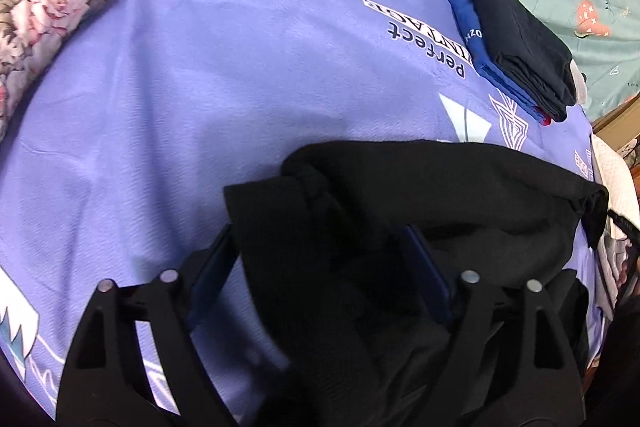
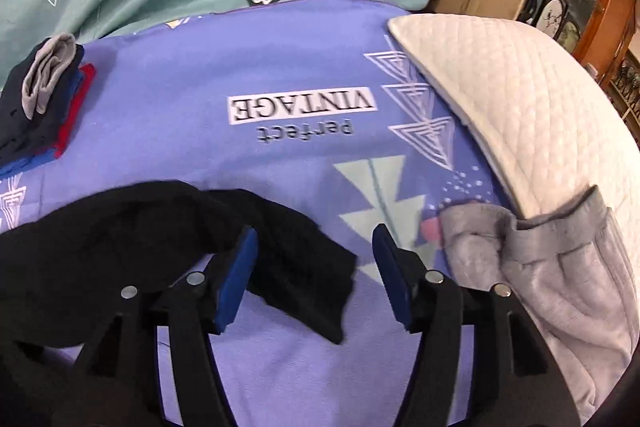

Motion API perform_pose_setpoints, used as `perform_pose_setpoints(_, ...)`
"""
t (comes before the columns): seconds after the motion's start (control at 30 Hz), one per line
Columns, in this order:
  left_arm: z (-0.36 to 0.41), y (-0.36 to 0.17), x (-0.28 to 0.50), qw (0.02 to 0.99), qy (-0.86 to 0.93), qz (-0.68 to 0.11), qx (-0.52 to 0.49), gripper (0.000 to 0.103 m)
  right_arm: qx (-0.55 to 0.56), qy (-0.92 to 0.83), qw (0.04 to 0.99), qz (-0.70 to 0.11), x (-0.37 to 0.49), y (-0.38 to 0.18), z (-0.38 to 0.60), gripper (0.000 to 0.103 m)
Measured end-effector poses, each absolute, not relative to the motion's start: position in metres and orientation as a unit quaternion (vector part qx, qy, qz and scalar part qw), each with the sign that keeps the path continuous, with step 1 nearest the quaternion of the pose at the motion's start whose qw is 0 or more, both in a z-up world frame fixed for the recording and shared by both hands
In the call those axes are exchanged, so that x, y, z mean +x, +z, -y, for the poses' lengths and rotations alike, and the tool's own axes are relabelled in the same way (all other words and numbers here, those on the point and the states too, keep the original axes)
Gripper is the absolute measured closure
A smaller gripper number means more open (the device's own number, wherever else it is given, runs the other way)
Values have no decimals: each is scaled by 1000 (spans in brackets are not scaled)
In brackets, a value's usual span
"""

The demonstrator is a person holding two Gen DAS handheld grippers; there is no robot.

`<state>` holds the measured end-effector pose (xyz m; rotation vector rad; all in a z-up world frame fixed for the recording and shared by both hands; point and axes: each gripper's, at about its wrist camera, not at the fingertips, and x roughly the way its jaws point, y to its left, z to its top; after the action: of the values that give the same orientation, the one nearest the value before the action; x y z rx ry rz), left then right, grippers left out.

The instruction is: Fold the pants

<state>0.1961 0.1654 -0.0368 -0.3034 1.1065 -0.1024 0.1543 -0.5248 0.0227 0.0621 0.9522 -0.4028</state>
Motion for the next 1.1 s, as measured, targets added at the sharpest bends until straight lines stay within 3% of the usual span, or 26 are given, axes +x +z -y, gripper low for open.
perform_pose_setpoints(0.1,-158,-39,200,837,-59,-524,-147,21,36,-159,880,-446,133,19,527,28)
perform_pose_setpoints(0.13,-153,-39,200,840,-57,-522,-137,29,30,-130,884,-447,126,14,523,26)
perform_pose_setpoints(0.2,-143,-39,199,844,-55,-522,-116,60,-10,-106,886,-452,114,4,502,26)
perform_pose_setpoints(0.27,-138,-40,200,843,-56,-521,-117,68,-95,-125,876,-455,113,-16,483,27)
perform_pose_setpoints(0.3,-139,-39,200,846,-55,-517,-122,69,-120,-137,868,-462,116,-26,480,53)
perform_pose_setpoints(0.33,-140,-37,199,847,-54,-513,-127,71,-121,-148,853,-486,123,-40,483,87)
perform_pose_setpoints(0.37,-143,-32,197,851,-52,-504,-139,72,-101,-145,847,-502,125,-45,487,100)
perform_pose_setpoints(0.63,-177,54,151,913,-41,-370,-167,74,-22,-107,916,-386,84,81,494,99)
perform_pose_setpoints(0.87,-193,86,164,927,-18,-351,-132,74,31,-92,927,-364,80,173,508,99)
perform_pose_setpoints(1.0,-207,80,206,920,2,-376,-112,74,49,-111,884,-451,139,152,530,99)
perform_pose_setpoints(1.1,-202,49,254,901,11,-422,-97,73,54,-131,835,-531,212,98,542,99)
